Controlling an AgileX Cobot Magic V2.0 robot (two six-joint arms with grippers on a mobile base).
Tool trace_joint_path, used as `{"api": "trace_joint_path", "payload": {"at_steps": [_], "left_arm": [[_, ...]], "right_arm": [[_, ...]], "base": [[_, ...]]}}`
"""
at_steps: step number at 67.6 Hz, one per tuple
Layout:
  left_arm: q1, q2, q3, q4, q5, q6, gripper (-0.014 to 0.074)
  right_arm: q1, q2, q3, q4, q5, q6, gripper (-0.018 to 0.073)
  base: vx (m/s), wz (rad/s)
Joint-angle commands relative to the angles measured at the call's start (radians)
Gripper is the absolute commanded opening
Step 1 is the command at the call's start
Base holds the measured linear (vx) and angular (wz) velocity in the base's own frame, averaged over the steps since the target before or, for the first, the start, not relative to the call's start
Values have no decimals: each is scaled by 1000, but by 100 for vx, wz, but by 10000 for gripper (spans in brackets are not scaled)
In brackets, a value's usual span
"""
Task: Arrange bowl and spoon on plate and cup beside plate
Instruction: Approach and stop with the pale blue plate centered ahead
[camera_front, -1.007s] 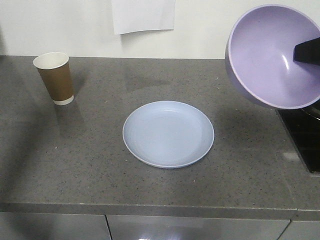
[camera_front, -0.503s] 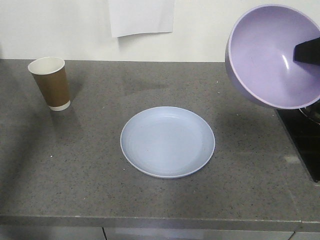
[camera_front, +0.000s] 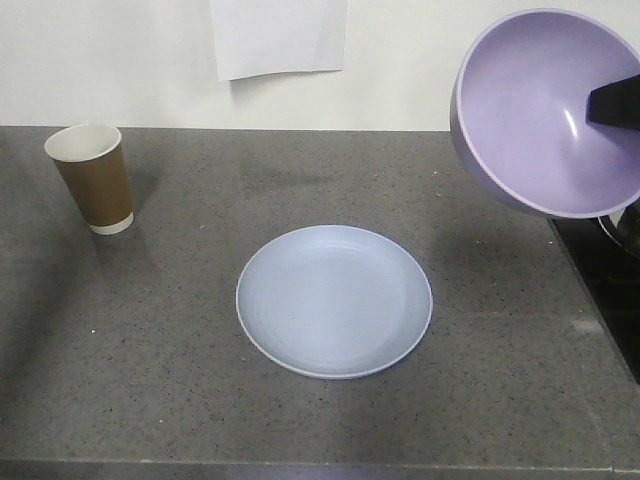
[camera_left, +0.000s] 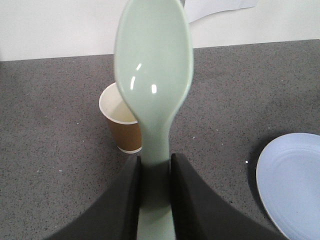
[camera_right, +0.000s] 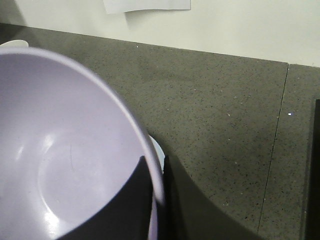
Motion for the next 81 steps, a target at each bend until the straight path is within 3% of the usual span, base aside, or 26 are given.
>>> {"api": "trace_joint_path", "payload": {"at_steps": [1,81], "left_arm": [[-3,-18,-26,-23,-57,-3,-8],[-3,-18,-26,-23,-57,-3,-8]], "right_arm": [[-5,-18,-29,31,-57,-7,-6],[-5,-18,-29,31,-57,-7,-6]], "base": [[4,0],[3,1]]}}
